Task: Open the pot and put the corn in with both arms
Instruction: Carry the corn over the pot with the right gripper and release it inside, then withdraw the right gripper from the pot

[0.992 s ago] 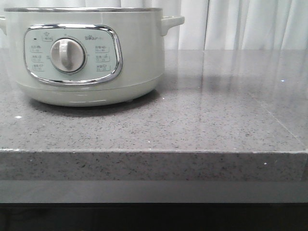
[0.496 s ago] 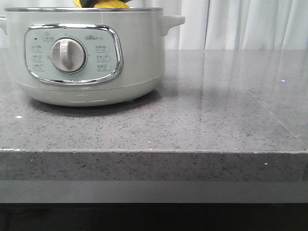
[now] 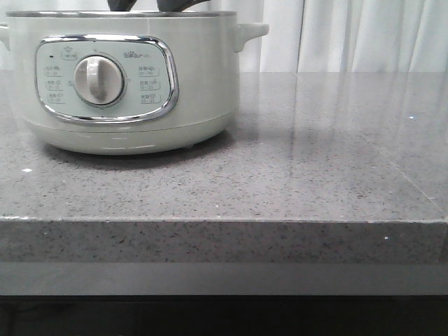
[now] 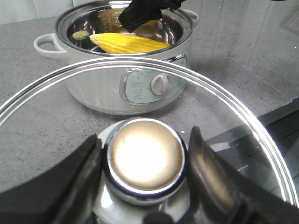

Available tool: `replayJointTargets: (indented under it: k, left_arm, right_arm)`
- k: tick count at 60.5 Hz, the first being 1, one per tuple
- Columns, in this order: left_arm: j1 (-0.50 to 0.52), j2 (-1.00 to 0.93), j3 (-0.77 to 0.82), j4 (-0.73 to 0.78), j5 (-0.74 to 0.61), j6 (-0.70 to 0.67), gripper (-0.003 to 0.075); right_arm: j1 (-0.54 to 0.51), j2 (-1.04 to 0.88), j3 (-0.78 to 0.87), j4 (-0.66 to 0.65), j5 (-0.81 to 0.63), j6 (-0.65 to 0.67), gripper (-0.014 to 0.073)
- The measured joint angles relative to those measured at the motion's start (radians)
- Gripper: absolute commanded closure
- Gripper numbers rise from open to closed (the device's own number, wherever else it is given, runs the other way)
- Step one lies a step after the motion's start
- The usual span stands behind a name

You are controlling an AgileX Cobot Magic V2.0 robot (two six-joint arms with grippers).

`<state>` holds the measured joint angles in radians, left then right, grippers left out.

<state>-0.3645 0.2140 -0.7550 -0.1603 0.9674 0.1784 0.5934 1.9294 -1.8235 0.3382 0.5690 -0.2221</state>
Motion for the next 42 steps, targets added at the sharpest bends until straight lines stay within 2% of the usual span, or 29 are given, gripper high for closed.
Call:
replayJointTargets:
  k: [18,23,25,42]
  left_arm:
    - [0.0,0.0,0.0,0.0,0.0,0.0,0.0478]
    - [0.0,0.0,0.0,0.0,0.0,0.0,0.0478]
    - [0.0,0.0,0.0,0.0,0.0,0.0,0.0478]
    - [0.0,0.0,0.0,0.0,-0.001,0.0,0.0478]
  right_arm:
    - [0.0,-0.019,0.0,0.0,0.007,0.0,0.0561]
    - [-0.004,-0.039,0.0,0.0,0.007,0.0,0.0645]
    - [-0.008,-0.048,0.0,0.0,0.007,0.0,0.0668]
    - [-0.118,-0.139,0.007,0.0,0.019,-0.002,0.0662]
